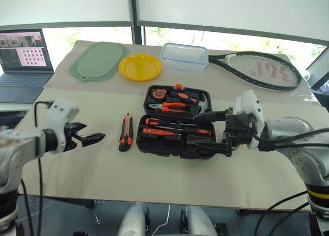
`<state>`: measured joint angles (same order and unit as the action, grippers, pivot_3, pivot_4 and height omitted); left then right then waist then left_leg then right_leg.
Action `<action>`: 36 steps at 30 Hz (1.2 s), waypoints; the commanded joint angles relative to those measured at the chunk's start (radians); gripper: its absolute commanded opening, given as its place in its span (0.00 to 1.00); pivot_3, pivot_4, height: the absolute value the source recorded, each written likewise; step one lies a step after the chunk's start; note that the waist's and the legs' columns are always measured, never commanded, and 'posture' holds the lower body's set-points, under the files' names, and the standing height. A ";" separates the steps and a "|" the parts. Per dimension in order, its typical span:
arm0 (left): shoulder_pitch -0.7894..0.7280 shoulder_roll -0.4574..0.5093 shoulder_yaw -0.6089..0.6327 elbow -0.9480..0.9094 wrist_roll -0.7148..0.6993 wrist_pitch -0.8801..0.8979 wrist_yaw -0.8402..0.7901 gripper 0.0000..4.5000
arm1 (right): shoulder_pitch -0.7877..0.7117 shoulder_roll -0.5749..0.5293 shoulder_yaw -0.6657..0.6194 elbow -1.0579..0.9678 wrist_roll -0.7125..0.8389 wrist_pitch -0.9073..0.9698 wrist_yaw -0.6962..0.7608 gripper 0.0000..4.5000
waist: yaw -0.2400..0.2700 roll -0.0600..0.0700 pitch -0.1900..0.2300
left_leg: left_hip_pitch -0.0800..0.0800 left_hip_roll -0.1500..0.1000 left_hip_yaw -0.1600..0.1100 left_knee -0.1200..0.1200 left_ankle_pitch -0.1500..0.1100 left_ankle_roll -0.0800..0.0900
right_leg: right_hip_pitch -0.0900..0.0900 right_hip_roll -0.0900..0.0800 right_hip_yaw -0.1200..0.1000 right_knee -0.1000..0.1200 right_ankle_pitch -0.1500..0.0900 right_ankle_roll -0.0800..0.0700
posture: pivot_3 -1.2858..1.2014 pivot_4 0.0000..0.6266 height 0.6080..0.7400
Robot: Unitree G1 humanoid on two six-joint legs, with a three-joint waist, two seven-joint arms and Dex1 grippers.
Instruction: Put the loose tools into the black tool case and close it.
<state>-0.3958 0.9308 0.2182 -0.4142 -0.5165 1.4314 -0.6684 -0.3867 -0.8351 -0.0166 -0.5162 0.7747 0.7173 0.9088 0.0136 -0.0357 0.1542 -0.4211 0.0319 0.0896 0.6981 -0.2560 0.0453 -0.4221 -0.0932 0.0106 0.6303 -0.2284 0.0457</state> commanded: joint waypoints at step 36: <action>-0.427 -0.114 -0.531 0.588 0.202 -0.234 -0.015 0.34 | 0.214 0.044 -0.135 -0.218 0.003 -0.018 -0.182 1.00 | -0.006 0.002 -0.001 | 0.002 -0.001 0.000 -0.001 0.001 -0.001 | 0.001 0.002 0.002 0.002 -0.001 -0.001 | 0.52 0.24 0.99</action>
<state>-0.8436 0.7690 -0.3033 0.1485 -0.3692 1.3250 -0.6460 -0.1706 -0.7761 -0.1076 -0.7023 0.7604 0.7002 0.7220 0.0077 -0.0341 0.1532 -0.4182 0.0314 0.0898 0.6969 -0.2543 0.0439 -0.4216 -0.0906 0.0125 0.6323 -0.2293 0.0445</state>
